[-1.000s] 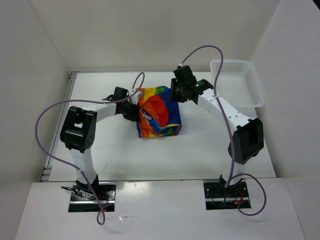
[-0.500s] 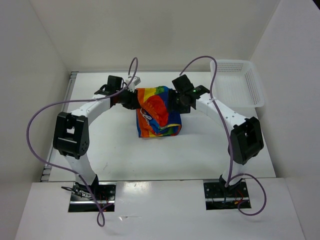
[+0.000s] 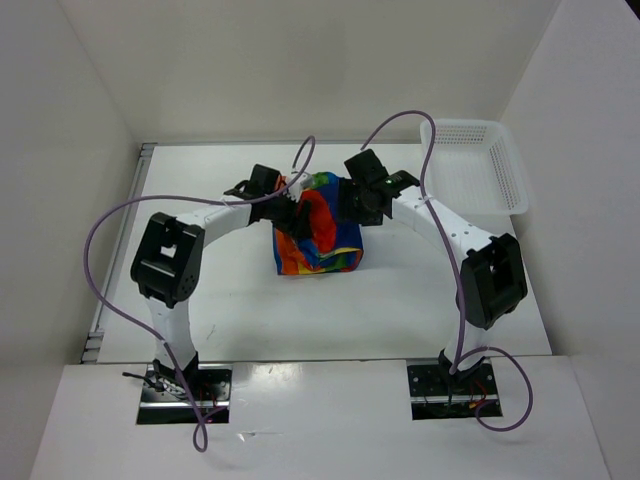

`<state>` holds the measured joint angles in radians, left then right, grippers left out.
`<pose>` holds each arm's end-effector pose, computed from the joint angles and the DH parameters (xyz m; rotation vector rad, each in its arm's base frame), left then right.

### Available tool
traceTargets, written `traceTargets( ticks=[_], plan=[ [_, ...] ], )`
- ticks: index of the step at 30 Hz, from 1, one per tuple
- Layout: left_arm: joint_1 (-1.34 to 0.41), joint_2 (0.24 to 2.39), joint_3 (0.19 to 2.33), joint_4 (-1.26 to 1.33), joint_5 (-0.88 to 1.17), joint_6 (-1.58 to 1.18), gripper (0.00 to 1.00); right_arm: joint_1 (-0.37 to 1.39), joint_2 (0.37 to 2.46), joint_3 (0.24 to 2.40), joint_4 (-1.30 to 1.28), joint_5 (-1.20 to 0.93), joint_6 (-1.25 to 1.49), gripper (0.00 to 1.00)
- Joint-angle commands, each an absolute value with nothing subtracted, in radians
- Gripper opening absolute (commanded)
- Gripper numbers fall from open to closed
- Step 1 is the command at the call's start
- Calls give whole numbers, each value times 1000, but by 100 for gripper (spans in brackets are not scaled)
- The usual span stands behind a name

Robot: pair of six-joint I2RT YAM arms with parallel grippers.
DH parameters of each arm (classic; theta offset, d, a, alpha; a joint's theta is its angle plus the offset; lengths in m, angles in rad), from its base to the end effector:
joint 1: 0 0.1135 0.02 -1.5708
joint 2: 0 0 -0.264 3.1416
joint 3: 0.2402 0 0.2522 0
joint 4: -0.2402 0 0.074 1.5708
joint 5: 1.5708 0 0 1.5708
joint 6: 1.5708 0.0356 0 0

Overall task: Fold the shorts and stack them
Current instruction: Fold the shorts

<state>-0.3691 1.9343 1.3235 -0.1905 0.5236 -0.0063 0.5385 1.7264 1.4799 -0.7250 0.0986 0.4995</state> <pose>0.3870 -0.1688 0.1936 0.6785 2.2781 -0.8007 0.3236 0.1892 0.2824 -0.0109 2.5598 0.2826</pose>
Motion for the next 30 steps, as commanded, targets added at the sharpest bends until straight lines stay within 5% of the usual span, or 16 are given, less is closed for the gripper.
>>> traceTargets(
  ticks=[1, 9, 11, 16, 19, 30],
  plan=[
    [-356, 1980, 1374, -123, 476, 0, 66, 532, 1698, 1506, -733, 123, 486, 69],
    [-356, 2081, 1447, -77, 471, 0, 72, 523, 1677, 1497, -742, 123, 486, 69],
    [-356, 2091, 1433, -48, 492, 0, 62, 514, 1677, 1488, -742, 123, 486, 69],
    [-356, 2065, 1419, -41, 512, 0, 16, 495, 1657, 1468, -742, 123, 486, 69],
    [-338, 2017, 1419, -83, 537, 0, 0, 476, 1648, 1468, -742, 132, 477, 69],
    [-299, 1847, 1381, -201, 583, 0, 1, 436, 1647, 1450, -733, 123, 459, 69]
  ],
)
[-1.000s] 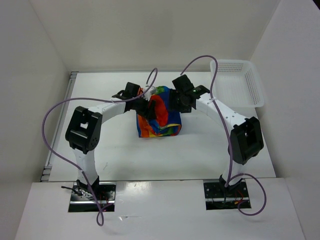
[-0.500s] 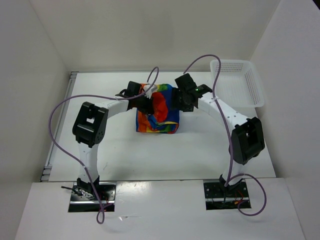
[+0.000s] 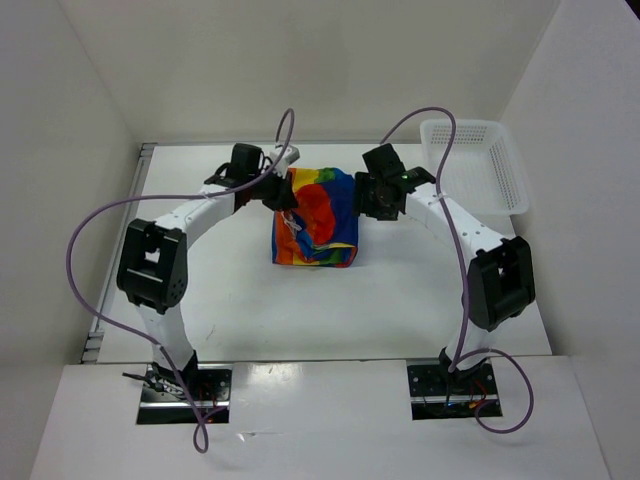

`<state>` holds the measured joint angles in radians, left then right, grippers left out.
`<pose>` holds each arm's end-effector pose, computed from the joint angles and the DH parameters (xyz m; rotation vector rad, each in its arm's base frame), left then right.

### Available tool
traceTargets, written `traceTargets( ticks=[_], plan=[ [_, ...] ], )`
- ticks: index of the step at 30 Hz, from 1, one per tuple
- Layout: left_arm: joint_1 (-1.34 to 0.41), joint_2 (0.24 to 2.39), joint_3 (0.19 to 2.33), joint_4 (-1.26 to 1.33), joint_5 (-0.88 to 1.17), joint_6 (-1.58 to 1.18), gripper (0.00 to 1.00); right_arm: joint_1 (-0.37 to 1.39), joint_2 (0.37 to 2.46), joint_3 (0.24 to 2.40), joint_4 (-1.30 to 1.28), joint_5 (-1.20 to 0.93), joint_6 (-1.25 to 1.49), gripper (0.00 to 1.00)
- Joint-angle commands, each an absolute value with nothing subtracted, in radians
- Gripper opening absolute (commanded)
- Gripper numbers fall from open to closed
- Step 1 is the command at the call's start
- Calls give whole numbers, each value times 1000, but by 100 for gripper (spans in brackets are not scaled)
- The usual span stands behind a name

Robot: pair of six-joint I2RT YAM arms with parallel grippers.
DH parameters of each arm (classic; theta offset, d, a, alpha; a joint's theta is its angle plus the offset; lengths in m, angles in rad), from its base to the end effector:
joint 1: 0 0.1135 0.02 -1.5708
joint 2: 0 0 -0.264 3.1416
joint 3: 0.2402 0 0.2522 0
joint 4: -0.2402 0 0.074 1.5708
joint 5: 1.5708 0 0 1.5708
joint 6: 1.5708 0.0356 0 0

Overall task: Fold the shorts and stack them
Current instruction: Fold the shorts

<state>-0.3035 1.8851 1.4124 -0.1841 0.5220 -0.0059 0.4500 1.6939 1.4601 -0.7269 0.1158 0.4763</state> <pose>0.4051 -0.1455 0.2424 0.6142 2.1407 -0.7500 0.3325 0.1560 0.2875 0.0797 2.5358 0.2253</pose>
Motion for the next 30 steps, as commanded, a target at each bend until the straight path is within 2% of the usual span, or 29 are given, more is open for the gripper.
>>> traceTargets(
  ticks=[1, 2, 3, 5, 9, 16, 20, 21, 23, 29, 30],
  plan=[
    [-299, 1865, 1381, -212, 612, 0, 32, 436, 1647, 1450, -724, 123, 459, 69],
    [-299, 1887, 1390, -225, 629, 0, 48, 436, 1647, 1450, -724, 123, 459, 69],
    [-311, 1911, 1405, -266, 640, 0, 58, 436, 1657, 1450, -724, 123, 459, 69],
    [-337, 1975, 1458, -307, 649, 0, 70, 436, 1657, 1450, -724, 112, 459, 69],
    [-359, 2016, 1480, -342, 574, 0, 67, 436, 1666, 1450, -724, 112, 449, 71],
    [-368, 2095, 1480, -296, 583, 0, 67, 436, 1666, 1450, -724, 112, 449, 71],
    [-377, 2114, 1493, -296, 592, 0, 48, 436, 1666, 1450, -724, 112, 449, 71],
    [-377, 2114, 1493, -296, 592, 0, 33, 436, 1666, 1450, -724, 112, 449, 71],
    [-377, 2088, 1493, -296, 581, 0, 22, 427, 1657, 1450, -724, 112, 449, 71],
    [-368, 1977, 1505, -345, 581, 0, 6, 426, 1657, 1440, -724, 112, 449, 71],
    [-359, 1944, 1505, -354, 581, 0, 6, 426, 1657, 1440, -724, 112, 449, 71]
  ],
)
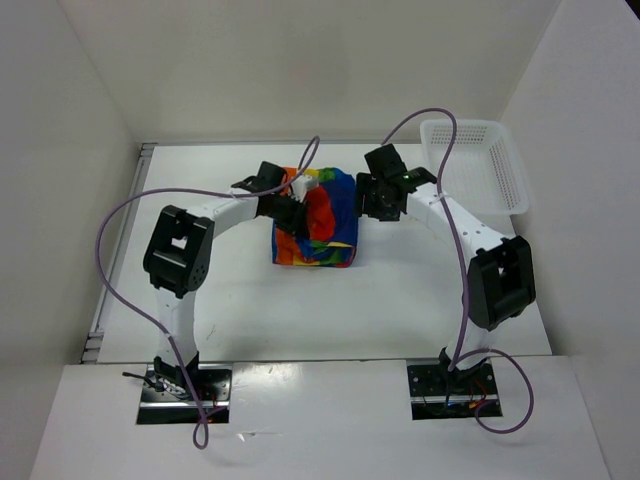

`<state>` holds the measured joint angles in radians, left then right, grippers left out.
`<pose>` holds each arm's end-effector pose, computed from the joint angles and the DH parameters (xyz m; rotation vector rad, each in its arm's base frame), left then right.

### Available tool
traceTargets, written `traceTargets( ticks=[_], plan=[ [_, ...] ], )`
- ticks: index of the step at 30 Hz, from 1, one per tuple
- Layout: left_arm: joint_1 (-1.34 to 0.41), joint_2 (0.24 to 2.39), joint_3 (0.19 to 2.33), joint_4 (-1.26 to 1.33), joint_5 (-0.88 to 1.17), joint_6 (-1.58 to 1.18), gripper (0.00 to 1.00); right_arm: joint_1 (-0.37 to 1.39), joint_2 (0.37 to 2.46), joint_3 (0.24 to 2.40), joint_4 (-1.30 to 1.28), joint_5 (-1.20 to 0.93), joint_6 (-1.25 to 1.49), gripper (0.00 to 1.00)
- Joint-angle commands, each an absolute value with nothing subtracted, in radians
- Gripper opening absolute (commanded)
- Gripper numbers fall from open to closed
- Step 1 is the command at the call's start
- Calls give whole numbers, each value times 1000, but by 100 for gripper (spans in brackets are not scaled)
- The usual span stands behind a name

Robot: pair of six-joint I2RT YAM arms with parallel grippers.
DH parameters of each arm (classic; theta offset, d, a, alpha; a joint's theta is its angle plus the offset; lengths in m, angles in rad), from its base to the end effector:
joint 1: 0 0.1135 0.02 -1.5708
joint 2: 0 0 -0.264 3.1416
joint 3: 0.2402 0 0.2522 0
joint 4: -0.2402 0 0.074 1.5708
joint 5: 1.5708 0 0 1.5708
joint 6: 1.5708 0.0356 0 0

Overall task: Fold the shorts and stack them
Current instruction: Fold the shorts

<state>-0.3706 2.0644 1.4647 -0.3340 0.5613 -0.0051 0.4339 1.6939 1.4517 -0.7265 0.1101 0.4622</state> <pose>0.4062 -0.1781 0.1736 0.6850 2.4046 -0.8582 0.3342 0.1506 0.2848 0.0796 2.5436 0.2159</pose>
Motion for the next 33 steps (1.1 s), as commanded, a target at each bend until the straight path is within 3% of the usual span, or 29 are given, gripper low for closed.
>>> traceTargets(
  ticks=[1, 12, 19, 20, 22, 23, 24, 26, 33],
  plan=[
    [-348, 1927, 1505, -370, 581, 0, 4, 426, 1657, 1440, -724, 112, 449, 71],
    [-290, 1691, 1291, -387, 554, 0, 3, 407, 1647, 1413, -724, 112, 449, 71],
    [-279, 1792, 1200, -324, 531, 0, 16, 407, 1638, 1402, -715, 112, 449, 71],
    [-279, 1802, 1212, -324, 520, 0, 19, 407, 1638, 1402, -715, 112, 440, 71],
    [-270, 1802, 1224, -333, 497, 0, 38, 407, 1626, 1393, -715, 121, 440, 71],
    [-270, 1786, 1233, -342, 488, 0, 57, 397, 1617, 1379, -715, 121, 440, 71],
    [-261, 1772, 1249, -342, 468, 0, 67, 397, 1617, 1370, -715, 121, 440, 71],
    [-261, 1732, 1261, -342, 443, 0, 79, 397, 1606, 1359, -715, 121, 440, 71],
    [-230, 1799, 1285, -362, 451, 0, 79, 388, 1594, 1350, -715, 121, 440, 71]
  ],
)
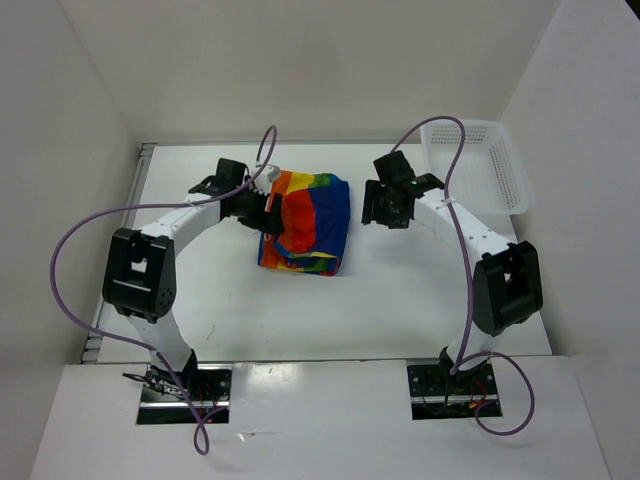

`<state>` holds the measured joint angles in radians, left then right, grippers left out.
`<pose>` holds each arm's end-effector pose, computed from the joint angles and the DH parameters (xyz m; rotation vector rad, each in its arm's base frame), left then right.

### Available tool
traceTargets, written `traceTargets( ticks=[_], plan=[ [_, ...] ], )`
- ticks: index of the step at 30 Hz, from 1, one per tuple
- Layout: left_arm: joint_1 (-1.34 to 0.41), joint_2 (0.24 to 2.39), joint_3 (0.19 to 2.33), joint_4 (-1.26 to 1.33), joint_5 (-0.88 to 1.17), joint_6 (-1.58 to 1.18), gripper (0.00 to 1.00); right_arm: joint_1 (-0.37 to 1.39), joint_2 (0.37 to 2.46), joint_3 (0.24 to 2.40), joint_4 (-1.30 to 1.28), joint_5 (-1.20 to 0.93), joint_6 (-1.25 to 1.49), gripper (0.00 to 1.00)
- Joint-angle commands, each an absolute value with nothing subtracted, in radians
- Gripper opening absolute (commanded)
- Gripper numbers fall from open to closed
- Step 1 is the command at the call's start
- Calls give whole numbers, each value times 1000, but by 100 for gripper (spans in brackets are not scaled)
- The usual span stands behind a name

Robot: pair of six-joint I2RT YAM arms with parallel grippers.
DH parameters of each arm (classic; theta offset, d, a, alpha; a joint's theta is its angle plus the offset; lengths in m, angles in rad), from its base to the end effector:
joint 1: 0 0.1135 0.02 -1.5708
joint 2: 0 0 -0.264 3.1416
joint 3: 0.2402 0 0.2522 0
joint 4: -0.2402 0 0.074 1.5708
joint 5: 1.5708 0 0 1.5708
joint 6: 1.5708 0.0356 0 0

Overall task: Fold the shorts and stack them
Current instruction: Fold the shorts

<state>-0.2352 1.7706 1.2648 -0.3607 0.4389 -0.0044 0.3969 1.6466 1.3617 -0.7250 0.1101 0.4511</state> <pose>0.3704 -0.1043 0.2251 0.4757 2.3811 -0.6422 0.3244 0.1317 0.2728 0.1109 2.5788 0.1762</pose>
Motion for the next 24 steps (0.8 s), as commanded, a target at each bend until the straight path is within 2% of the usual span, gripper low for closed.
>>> traceTargets(
  ticks=[1, 4, 9, 11, 16, 20, 22, 24],
  plan=[
    [-230, 1810, 1285, -374, 472, 0, 81, 388, 1594, 1350, -715, 121, 440, 71],
    [-230, 1824, 1263, -362, 472, 0, 82, 388, 1594, 1350, -715, 121, 440, 71],
    [-230, 1880, 1245, -313, 492, 0, 62, 388, 1603, 1359, -715, 112, 440, 71],
    [-230, 1905, 1255, -302, 502, 0, 58, 388, 1603, 1368, -715, 103, 440, 71],
    [-230, 1933, 1284, -292, 502, 0, 68, 388, 1612, 1379, -715, 103, 440, 71],
    [-230, 1965, 1284, -267, 512, 0, 68, 388, 1621, 1379, -715, 94, 449, 71],
    [-230, 1974, 1298, -258, 523, 0, 63, 388, 1621, 1388, -715, 94, 449, 71],
    [-230, 1974, 1307, -249, 534, 0, 52, 388, 1631, 1388, -715, 84, 449, 71]
  ],
)
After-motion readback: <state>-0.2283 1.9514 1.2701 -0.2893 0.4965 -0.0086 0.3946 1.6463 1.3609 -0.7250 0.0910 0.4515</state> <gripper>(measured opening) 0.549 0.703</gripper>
